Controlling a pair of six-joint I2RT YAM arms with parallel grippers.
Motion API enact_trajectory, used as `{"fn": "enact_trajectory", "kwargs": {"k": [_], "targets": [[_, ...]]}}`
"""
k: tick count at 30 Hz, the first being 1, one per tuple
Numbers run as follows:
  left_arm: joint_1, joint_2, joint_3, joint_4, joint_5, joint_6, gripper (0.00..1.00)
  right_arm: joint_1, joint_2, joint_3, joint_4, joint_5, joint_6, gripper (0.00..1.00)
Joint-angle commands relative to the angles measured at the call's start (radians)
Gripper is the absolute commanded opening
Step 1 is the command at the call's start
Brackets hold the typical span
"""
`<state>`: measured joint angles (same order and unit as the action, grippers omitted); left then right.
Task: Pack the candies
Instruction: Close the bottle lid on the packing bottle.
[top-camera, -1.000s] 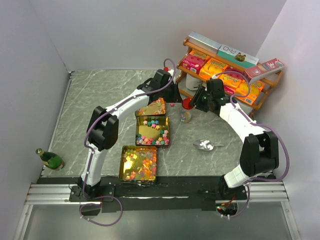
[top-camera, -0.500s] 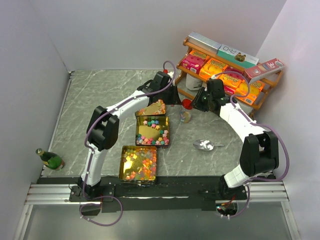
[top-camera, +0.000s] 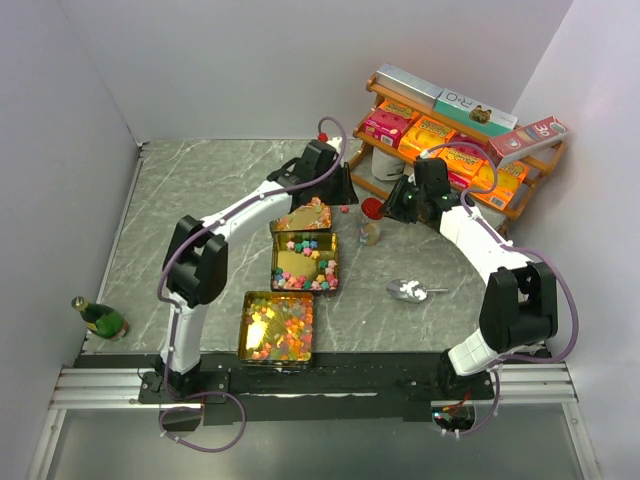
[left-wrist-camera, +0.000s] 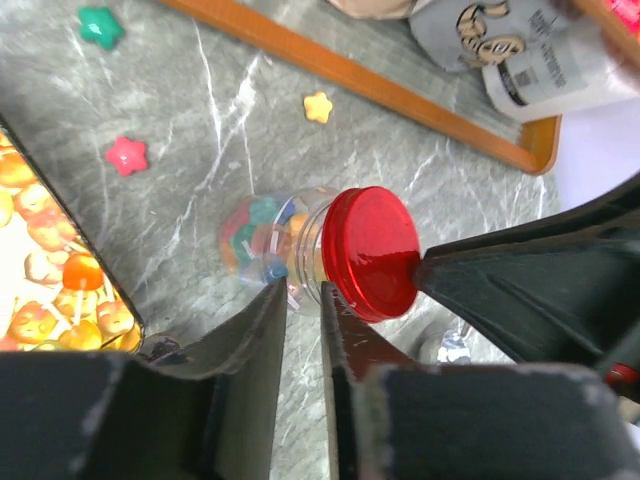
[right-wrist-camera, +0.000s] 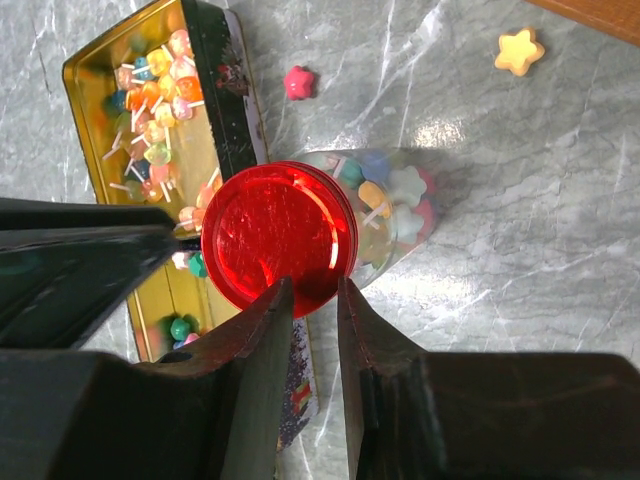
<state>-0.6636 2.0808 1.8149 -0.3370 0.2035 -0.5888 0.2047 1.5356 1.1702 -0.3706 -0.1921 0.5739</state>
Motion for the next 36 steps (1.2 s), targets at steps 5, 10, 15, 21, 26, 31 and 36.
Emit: {"fn": "enact_trajectory", "kwargs": {"k": [5, 10, 15, 21, 26, 31, 36], "targets": [[-0.007, -0.108, -0.034, 0.093, 0.019, -0.009, 0.47, -0.001, -0.005, 0.019, 0.010, -0.010, -0.025, 0.32], [-0.008, -0.068, -0.017, 0.083, 0.108, 0.001, 0.61, -0.002, -0.006, 0.028, 0.004, -0.009, -0.035, 0.32], [-0.007, -0.033, -0.008, 0.049, 0.132, 0.009, 0.58, -0.001, -0.003, 0.032, 0.001, -0.013, -0.042, 0.32], [-0.008, 0.002, 0.014, 0.014, 0.139, 0.018, 0.49, -0.001, 0.006, 0.039, -0.002, -0.013, -0.045, 0.32], [-0.010, 0.041, 0.035, -0.011, 0.132, 0.023, 0.46, -0.002, 0.008, 0.049, -0.005, -0.009, -0.046, 0.32], [-0.013, 0.058, 0.041, -0.025, 0.090, 0.017, 0.38, -0.002, 0.009, 0.055, -0.007, -0.004, -0.052, 0.32], [-0.013, 0.027, 0.015, 0.007, 0.066, 0.014, 0.44, -0.002, 0.024, 0.071, -0.007, 0.005, -0.060, 0.33]]}}
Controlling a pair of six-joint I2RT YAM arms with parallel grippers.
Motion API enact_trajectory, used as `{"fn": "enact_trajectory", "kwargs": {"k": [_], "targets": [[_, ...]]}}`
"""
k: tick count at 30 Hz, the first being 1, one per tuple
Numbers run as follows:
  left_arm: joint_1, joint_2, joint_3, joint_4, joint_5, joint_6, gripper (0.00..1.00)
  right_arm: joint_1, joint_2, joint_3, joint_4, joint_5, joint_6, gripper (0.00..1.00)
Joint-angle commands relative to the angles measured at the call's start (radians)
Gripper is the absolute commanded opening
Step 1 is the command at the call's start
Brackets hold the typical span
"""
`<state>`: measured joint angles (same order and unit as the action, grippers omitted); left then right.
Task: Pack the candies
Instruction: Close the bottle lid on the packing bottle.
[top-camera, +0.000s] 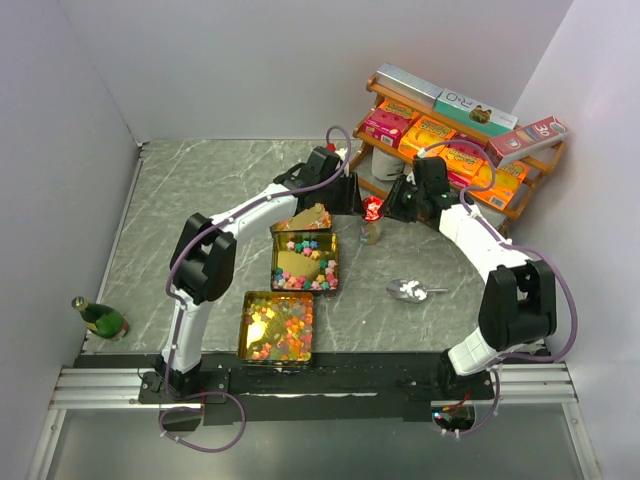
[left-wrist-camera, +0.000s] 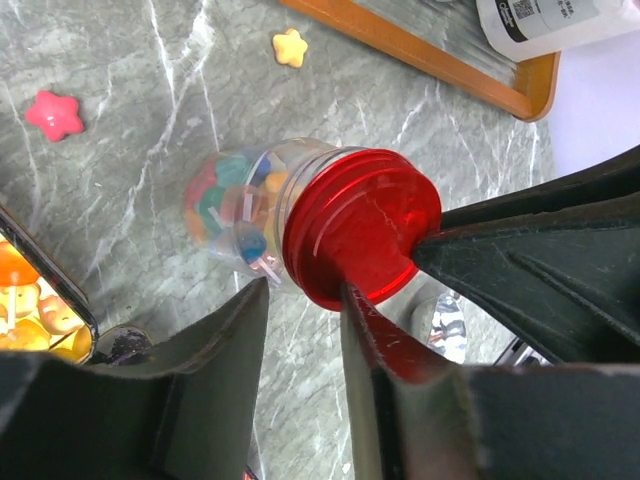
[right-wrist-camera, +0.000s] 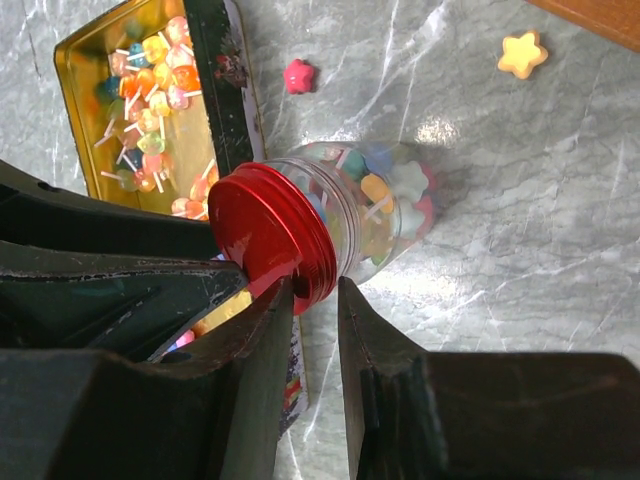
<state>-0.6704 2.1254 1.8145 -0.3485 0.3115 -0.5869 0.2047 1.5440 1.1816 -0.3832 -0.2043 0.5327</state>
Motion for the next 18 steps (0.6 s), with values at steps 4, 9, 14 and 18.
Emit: {"fn": "enact_trajectory", "kwargs": {"k": [4, 9, 14, 18], "targets": [[-0.005, -0.031, 0.014, 0.040, -0.040, 0.013, 0.51, -0.002, 0.033, 0.091, -0.011, 0.046, -0.028, 0.33], [-0.005, -0.033, 0.028, 0.051, -0.052, 0.016, 0.56, -0.001, 0.042, 0.121, -0.028, 0.091, -0.051, 0.36], [-0.006, -0.032, 0.034, 0.063, -0.057, 0.016, 0.57, -0.001, 0.093, 0.159, -0.049, 0.105, -0.079, 0.38], [-0.006, -0.028, 0.039, 0.068, -0.063, 0.016, 0.58, -0.002, 0.119, 0.158, -0.051, 0.100, -0.089, 0.38]]}}
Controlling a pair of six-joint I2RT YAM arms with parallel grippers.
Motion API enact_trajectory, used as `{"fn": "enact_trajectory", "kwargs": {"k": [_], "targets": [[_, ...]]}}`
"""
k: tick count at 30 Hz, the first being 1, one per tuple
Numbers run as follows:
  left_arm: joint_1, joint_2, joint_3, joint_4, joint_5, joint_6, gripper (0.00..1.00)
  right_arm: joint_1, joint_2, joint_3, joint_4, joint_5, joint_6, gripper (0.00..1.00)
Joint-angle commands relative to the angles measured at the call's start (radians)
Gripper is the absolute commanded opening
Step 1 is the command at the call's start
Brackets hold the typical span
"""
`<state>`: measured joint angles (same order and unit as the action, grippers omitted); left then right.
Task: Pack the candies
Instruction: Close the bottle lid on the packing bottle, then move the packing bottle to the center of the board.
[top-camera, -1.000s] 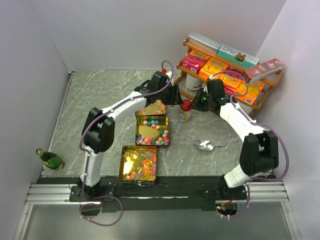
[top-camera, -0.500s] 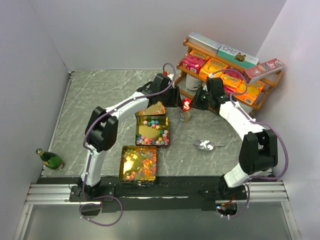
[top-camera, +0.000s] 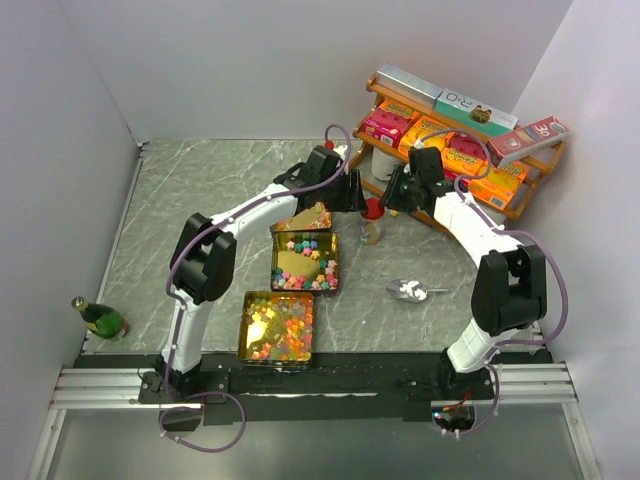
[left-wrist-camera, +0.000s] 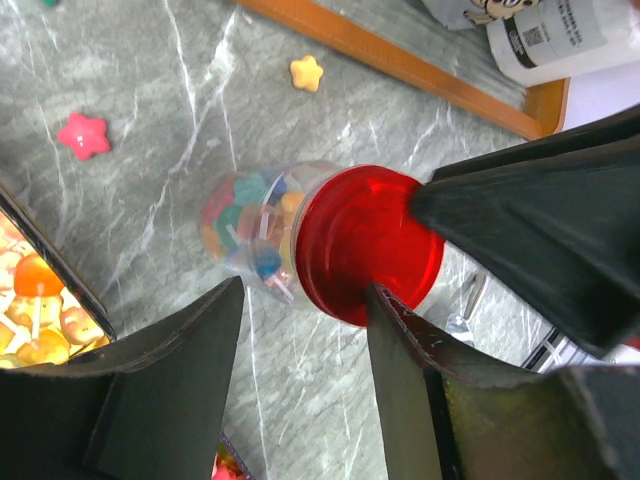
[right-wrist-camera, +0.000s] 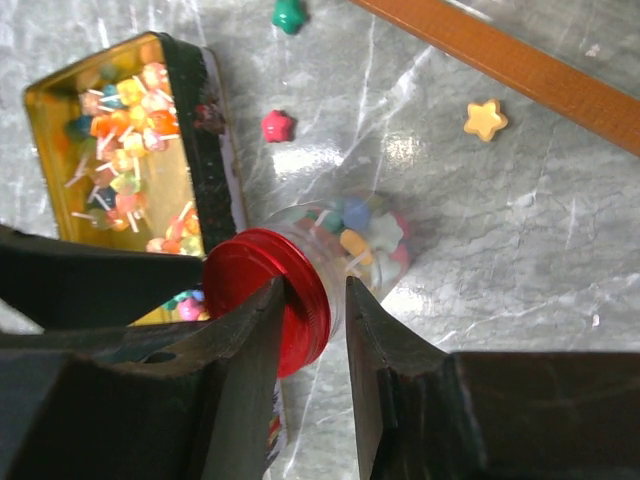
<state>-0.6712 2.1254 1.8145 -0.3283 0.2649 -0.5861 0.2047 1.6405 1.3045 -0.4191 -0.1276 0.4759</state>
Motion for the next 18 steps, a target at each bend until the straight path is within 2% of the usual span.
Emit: {"fn": "enact_trajectory", "kwargs": {"k": [1, 5, 11, 18], "targets": [[-0.005, -0.028, 0.040, 0.049, -0.018, 0.014, 0.58, -0.001, 0.027, 0.029, -0.015, 0.023, -0.033, 0.38], [-0.004, -0.021, 0.051, 0.048, -0.018, 0.014, 0.57, -0.001, 0.030, 0.015, -0.012, 0.020, -0.034, 0.38], [-0.004, -0.015, 0.045, 0.040, 0.000, 0.019, 0.49, -0.002, 0.012, -0.010, -0.007, -0.004, -0.043, 0.36], [-0.005, -0.032, 0.005, 0.048, 0.020, 0.038, 0.50, -0.002, -0.047, -0.079, -0.003, -0.063, -0.082, 0.36]]}}
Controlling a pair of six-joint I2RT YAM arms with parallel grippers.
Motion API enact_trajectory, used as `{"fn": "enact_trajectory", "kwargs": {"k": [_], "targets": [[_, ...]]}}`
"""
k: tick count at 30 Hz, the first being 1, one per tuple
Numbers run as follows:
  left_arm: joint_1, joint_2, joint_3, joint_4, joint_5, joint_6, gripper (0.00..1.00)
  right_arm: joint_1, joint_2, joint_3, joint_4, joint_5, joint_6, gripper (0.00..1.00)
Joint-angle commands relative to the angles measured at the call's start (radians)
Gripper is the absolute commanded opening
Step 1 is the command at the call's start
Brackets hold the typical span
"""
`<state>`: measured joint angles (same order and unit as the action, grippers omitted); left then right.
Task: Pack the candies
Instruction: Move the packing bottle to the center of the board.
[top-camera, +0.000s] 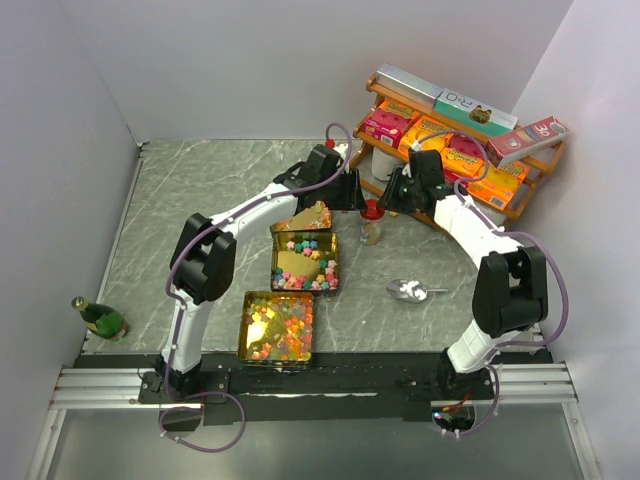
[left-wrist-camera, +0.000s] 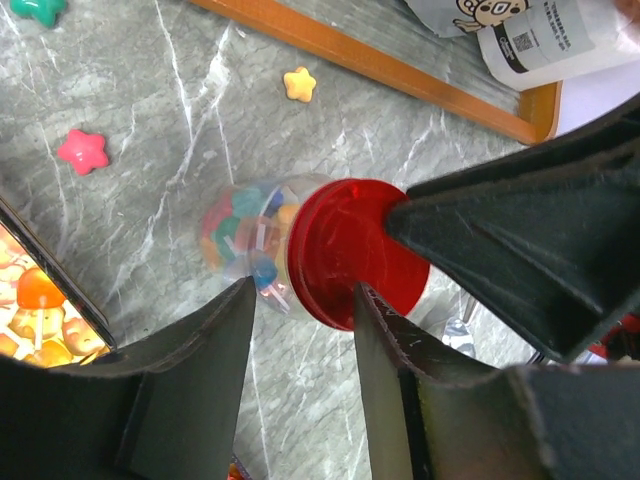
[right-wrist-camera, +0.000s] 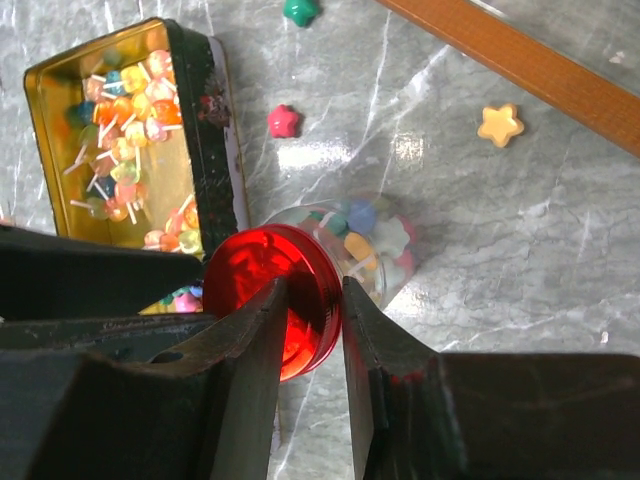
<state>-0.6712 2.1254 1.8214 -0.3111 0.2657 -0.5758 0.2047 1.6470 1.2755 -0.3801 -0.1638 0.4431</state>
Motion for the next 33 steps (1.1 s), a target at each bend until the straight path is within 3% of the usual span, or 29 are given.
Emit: {"fn": "enact_trajectory", "kwargs": {"k": [1, 12, 33], "targets": [[-0.004, -0.032, -0.002, 0.030, 0.021, 0.030, 0.50, -0.002, -0.058, -0.054, -0.042, -0.037, -0.053, 0.37], [-0.004, -0.058, -0.063, 0.093, 0.082, 0.037, 0.53, 0.002, -0.133, -0.123, -0.037, -0.025, -0.084, 0.47], [-0.013, -0.070, -0.117, 0.124, 0.044, 0.063, 0.54, 0.085, -0.179, -0.272, 0.090, 0.138, -0.086, 0.36]]}}
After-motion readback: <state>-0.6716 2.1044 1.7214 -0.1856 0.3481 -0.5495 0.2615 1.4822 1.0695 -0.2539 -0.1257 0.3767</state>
